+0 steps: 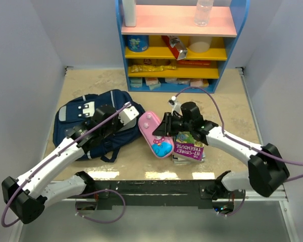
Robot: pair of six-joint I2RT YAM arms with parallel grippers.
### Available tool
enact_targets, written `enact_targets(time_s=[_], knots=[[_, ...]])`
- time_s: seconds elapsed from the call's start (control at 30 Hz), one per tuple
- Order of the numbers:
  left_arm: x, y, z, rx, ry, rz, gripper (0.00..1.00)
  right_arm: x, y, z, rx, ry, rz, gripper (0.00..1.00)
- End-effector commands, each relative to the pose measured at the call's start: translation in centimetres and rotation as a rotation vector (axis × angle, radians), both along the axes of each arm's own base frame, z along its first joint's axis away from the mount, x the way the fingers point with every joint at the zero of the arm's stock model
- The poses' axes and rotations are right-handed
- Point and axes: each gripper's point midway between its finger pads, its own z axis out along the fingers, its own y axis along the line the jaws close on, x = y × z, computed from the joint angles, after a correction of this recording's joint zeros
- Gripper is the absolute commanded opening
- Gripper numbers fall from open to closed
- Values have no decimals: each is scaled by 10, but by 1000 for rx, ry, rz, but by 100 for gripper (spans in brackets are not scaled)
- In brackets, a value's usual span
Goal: Pack the student bag
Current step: Place the stationery in the student bag.
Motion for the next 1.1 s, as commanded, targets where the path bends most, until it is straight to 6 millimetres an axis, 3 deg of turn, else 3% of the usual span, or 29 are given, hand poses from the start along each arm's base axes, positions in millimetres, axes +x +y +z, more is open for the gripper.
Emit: enact_targets(time_s=[0.0, 0.13, 0.17, 0.23, 0.27, 0.3, 0.37, 0.57, 0.7, 0.8, 0.83, 0.9, 0.93, 1.07], knots=[[-6, -9, 36, -75, -81, -85, 0, 18, 31, 55, 154, -68, 63, 0], [-25, -15, 37, -125, -74, -164, 0, 27, 47, 67, 183, -35, 96, 0], [-28, -18, 39, -135, -71, -191, 0, 31, 52, 55, 165, 7, 103, 0], [-32, -20, 42, -148, -73, -216, 0, 31, 64, 59, 181, 36, 140, 0], [-33, -21, 42, -148, -72, -221, 0, 28, 72, 50, 168, 66, 161, 0], [-32, -21, 42, -147, -70, -219, 0, 30, 81, 57, 175, 61, 183, 0], [-35, -27, 42, -164, -52, -249, 0, 25, 96, 42, 148, 101, 227, 0], [-43, -36, 47, -198, -34, -305, 0, 26, 133, 45, 186, 117, 265, 0], [-56, -46, 52, -228, 7, -379, 0, 50, 151, 43, 229, 101, 193, 0], [-62, -53, 56, -249, 28, -419, 0, 73, 165, 60, 328, 42, 115, 0], [-64, -54, 56, -251, 33, -434, 0, 80, 169, 52, 335, 54, 92, 0], [-67, -55, 54, -249, 44, -446, 0, 93, 179, 69, 410, 19, 56, 0], [-69, -56, 55, -253, 48, -461, 0, 98, 183, 63, 415, 23, 37, 0], [-70, -55, 55, -254, 51, -458, 0, 109, 200, 82, 512, -26, -51, 1]])
